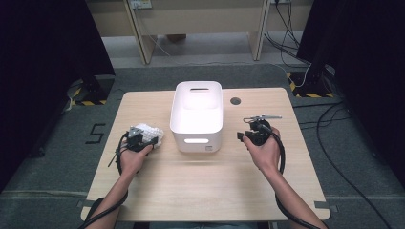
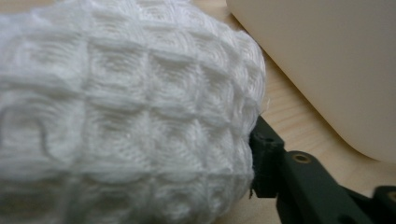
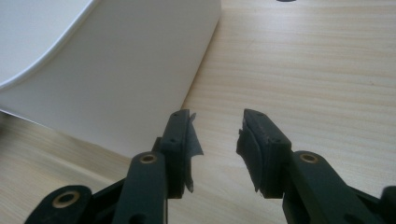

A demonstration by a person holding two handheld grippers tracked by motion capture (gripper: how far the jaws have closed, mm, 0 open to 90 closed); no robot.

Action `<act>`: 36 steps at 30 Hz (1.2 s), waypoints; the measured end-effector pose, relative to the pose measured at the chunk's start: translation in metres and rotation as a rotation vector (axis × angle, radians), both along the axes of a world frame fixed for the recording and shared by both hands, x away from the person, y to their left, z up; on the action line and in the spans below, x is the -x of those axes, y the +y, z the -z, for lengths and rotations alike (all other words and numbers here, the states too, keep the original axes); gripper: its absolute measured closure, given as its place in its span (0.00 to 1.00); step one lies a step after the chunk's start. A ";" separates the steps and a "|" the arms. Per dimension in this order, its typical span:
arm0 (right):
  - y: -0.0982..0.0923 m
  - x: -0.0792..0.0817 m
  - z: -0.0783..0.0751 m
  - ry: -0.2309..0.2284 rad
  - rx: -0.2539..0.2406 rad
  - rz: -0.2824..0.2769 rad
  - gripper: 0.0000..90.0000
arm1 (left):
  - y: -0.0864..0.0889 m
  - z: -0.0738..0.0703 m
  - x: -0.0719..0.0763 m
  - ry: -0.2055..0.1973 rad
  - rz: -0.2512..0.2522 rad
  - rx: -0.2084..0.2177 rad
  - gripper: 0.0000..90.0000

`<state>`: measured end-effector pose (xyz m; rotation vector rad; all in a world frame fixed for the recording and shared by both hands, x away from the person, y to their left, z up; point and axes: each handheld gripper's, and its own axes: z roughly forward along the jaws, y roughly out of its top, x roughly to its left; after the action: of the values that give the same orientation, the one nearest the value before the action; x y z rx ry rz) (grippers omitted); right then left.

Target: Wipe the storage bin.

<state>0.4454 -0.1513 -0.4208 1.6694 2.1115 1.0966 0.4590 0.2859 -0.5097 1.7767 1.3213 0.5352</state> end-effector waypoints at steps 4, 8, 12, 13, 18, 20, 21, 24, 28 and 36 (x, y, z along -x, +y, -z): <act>0.001 0.000 -0.001 0.000 0.000 -0.003 0.69 | 0.000 0.001 0.004 -0.006 0.017 -0.022 0.43; 0.000 0.001 -0.001 0.003 -0.006 0.001 0.69 | -0.001 -0.003 0.016 0.005 0.021 -0.020 0.35; 0.001 0.003 -0.001 0.002 -0.006 -0.003 0.68 | 0.001 -0.011 0.028 0.033 0.043 -0.023 0.26; 0.000 0.003 -0.001 0.003 -0.008 -0.002 0.68 | 0.002 -0.013 0.031 0.041 0.052 -0.022 0.25; -0.003 0.004 -0.002 -0.001 -0.009 0.002 0.68 | 0.012 -0.020 0.047 0.044 0.070 -0.011 0.21; -0.004 0.004 -0.001 0.003 -0.005 0.003 0.68 | 0.015 -0.022 0.051 0.037 0.074 -0.046 0.21; -0.004 0.004 -0.001 0.003 -0.007 0.004 0.68 | 0.016 -0.022 0.051 0.039 0.076 -0.039 0.21; -0.004 0.005 -0.001 0.005 -0.008 0.003 0.68 | 0.015 -0.023 0.052 0.042 0.094 -0.036 0.22; -0.002 0.004 -0.002 0.003 -0.009 -0.001 0.69 | 0.005 -0.026 0.047 0.024 0.132 -0.031 0.23; -0.005 0.004 -0.001 0.006 -0.009 0.004 0.69 | 0.007 -0.032 0.048 0.007 0.115 -0.034 0.26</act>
<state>0.4413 -0.1560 -0.4203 1.6819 2.1093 1.1028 0.4107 0.2932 -0.4778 1.8711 1.2125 0.4904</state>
